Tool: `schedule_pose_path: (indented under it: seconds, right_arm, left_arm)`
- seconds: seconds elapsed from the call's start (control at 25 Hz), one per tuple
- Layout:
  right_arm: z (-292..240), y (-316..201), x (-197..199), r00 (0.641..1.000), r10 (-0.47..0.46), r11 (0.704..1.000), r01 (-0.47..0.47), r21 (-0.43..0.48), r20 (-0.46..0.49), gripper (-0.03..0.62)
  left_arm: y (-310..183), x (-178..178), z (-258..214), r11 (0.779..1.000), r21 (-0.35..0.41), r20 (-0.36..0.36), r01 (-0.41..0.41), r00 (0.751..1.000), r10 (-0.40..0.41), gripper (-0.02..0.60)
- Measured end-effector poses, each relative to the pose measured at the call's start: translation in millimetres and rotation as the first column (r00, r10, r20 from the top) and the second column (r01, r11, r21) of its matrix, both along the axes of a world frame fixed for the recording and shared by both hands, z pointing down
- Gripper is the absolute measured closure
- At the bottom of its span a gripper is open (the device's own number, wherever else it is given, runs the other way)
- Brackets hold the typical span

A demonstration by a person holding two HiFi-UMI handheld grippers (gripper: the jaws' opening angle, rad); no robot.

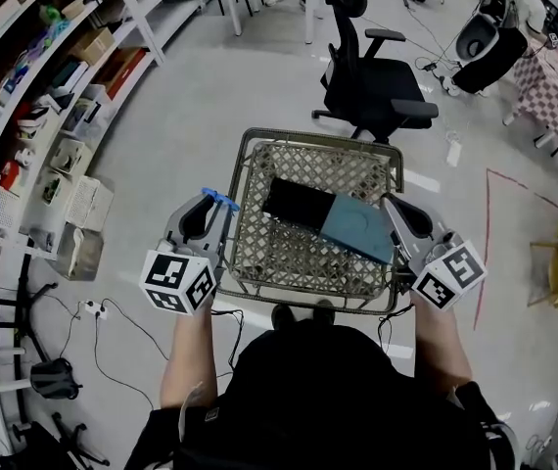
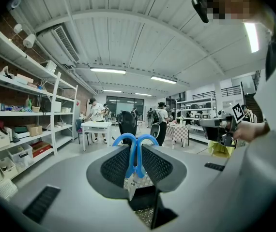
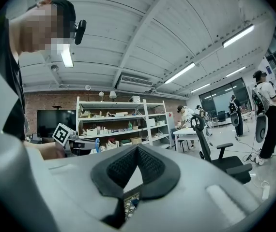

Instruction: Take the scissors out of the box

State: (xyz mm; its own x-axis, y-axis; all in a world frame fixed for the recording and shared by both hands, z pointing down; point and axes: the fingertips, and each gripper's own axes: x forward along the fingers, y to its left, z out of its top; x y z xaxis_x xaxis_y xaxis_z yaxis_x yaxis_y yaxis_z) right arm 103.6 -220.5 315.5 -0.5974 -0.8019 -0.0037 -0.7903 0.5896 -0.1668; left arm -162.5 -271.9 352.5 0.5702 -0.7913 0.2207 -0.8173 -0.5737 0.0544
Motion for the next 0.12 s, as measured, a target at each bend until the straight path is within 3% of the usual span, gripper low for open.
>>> schedule_pose_path:
  seconds: [0.12]
  right_arm:
    - [1.1, 0.3, -3.2, 1.0, 0.003, 1.0, -0.003, -0.003, -0.001, 0.586]
  left_arm:
    - [0.6, -2.3, 1.6, 1.0, -0.004, -0.001, -0.003, 1.0, 0.003, 0.492]
